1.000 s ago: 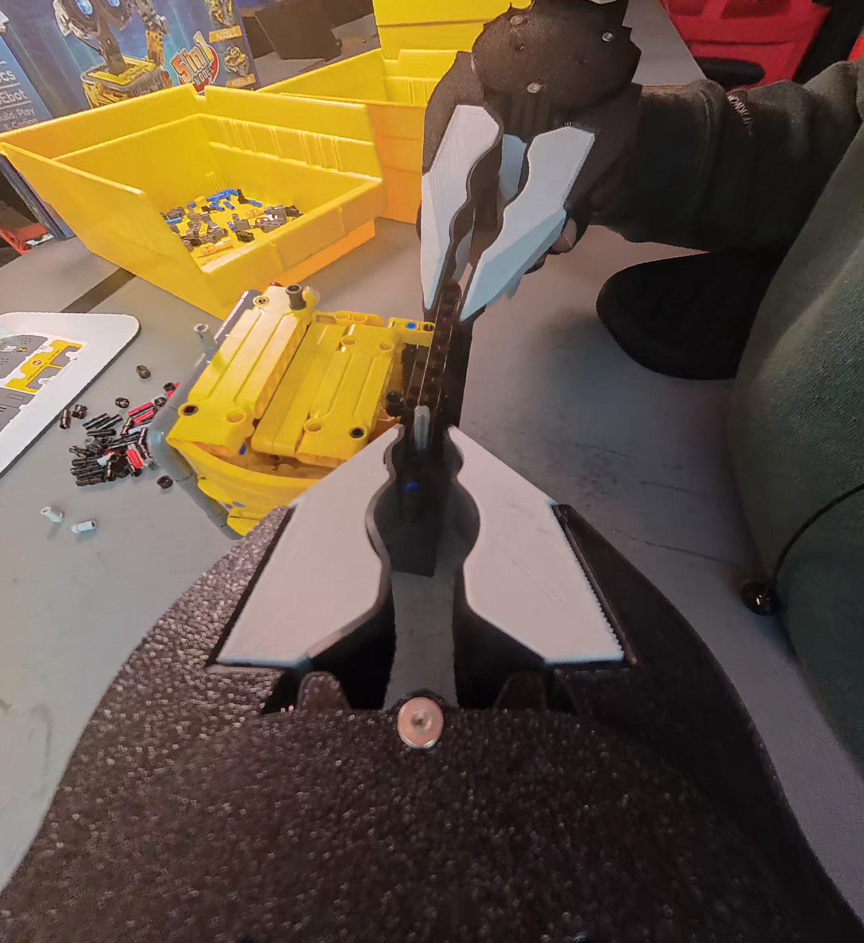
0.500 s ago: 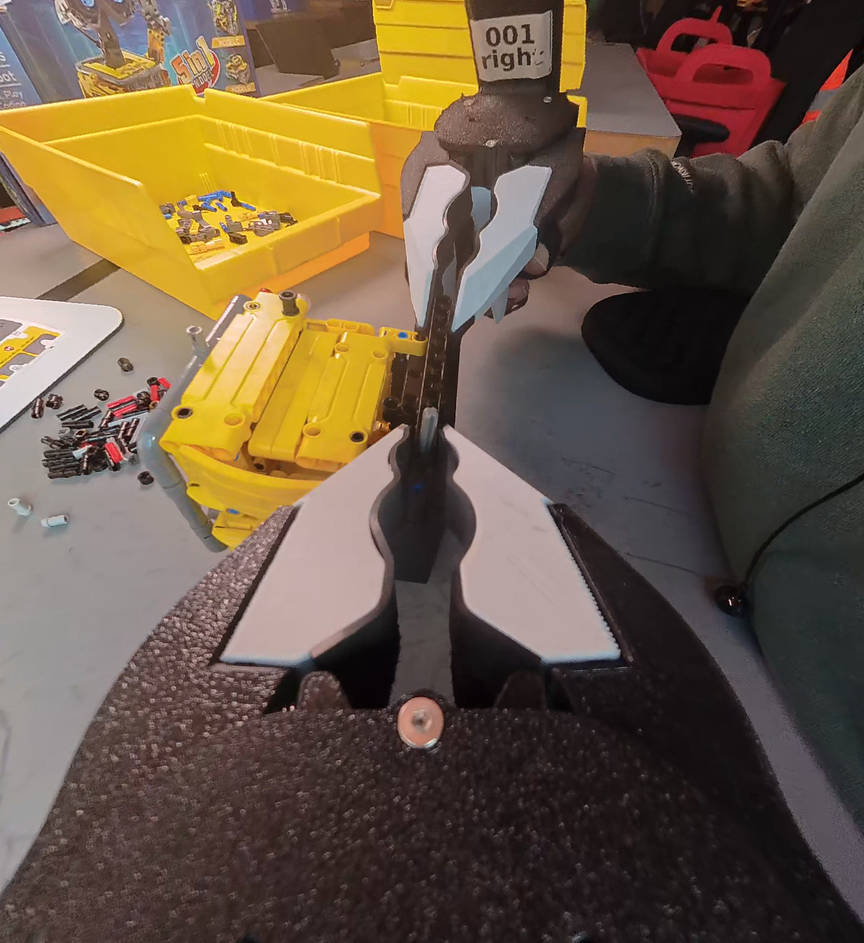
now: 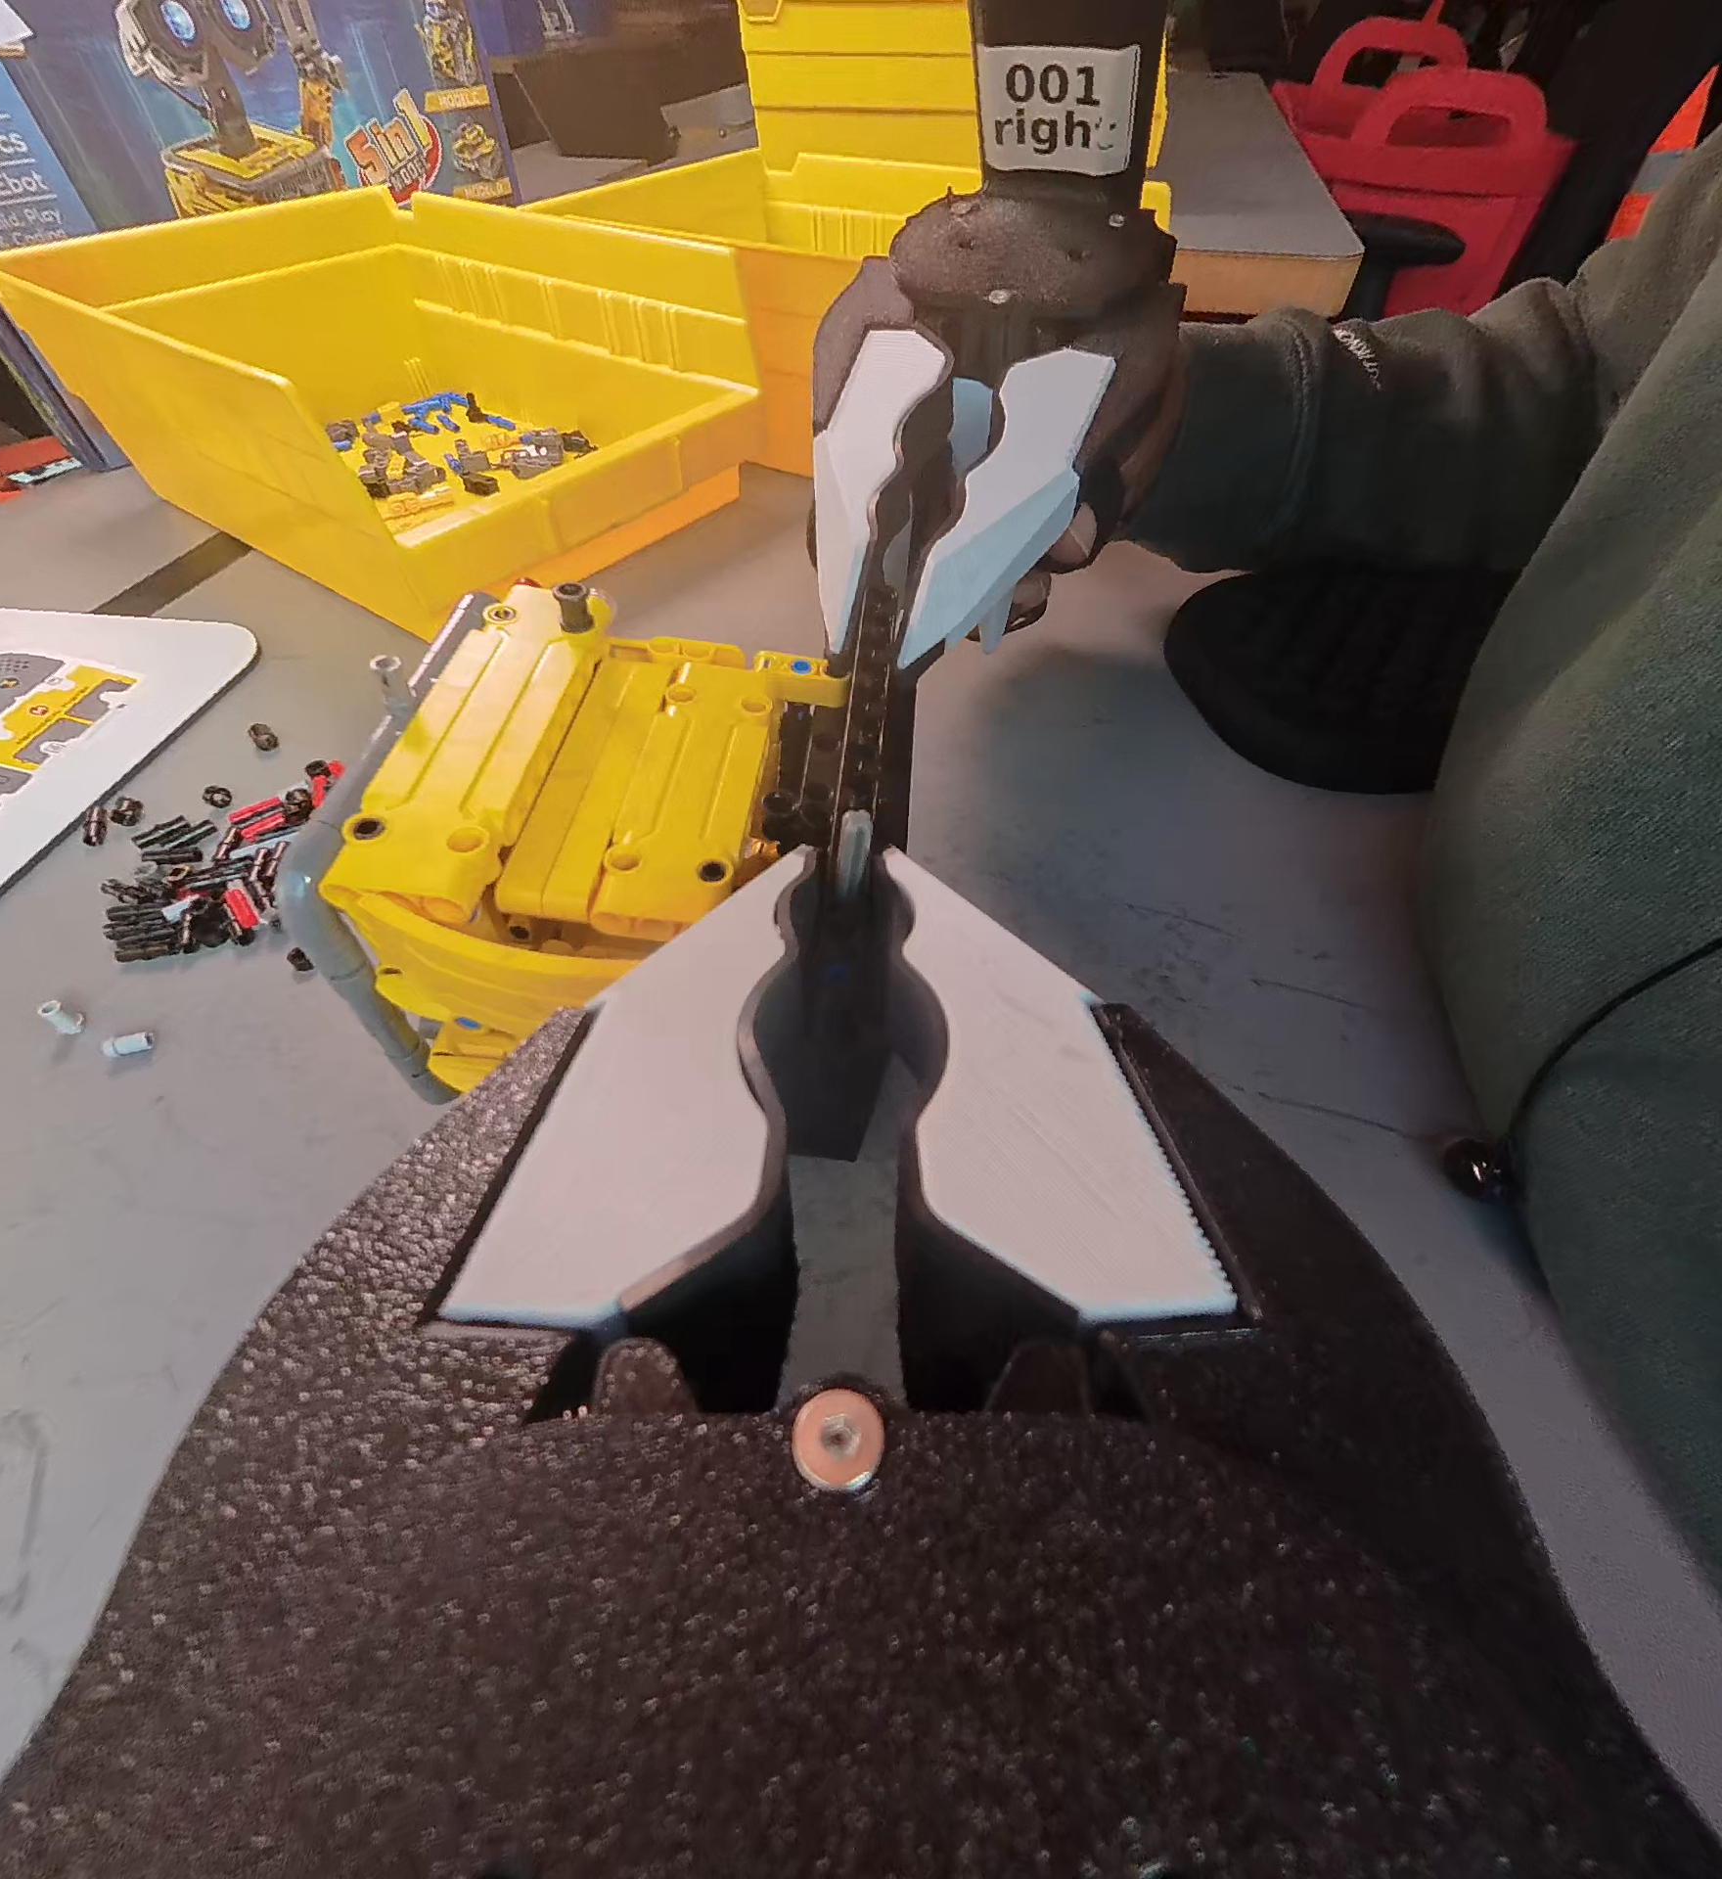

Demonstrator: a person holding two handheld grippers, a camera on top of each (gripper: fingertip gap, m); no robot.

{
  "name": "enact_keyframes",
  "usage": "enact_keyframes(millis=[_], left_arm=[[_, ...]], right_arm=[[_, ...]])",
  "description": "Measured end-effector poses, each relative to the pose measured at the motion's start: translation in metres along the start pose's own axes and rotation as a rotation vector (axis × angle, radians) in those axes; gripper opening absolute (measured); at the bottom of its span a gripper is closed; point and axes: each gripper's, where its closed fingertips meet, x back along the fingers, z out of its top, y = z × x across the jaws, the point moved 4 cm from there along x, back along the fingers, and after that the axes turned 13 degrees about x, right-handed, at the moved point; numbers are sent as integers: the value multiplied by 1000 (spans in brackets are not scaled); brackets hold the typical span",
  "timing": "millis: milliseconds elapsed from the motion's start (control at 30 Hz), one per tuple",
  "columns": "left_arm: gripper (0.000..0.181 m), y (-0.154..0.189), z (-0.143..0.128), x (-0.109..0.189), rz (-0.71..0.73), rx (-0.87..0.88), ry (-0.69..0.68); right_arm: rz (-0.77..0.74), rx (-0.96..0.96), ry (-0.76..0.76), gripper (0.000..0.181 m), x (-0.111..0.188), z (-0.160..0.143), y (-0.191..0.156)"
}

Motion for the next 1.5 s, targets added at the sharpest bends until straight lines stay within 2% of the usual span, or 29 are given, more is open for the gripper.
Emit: enact_keyframes(millis=[500,900,1367,1500], left_arm=[[8,-2,-1,2,-2,-12,10],[8,-9,-1,8,24,-24,11],[7,-4,-1,6,36,-61,-4],[13,-3,5,14,43,-96,15]], right_arm=[[-2,-22,45,9,0,1,0],[-76,6,43,10,-9,1,3],[-108,140,-63,16,-10,8,1],[-91,172,-117,13,-10,9,2]])
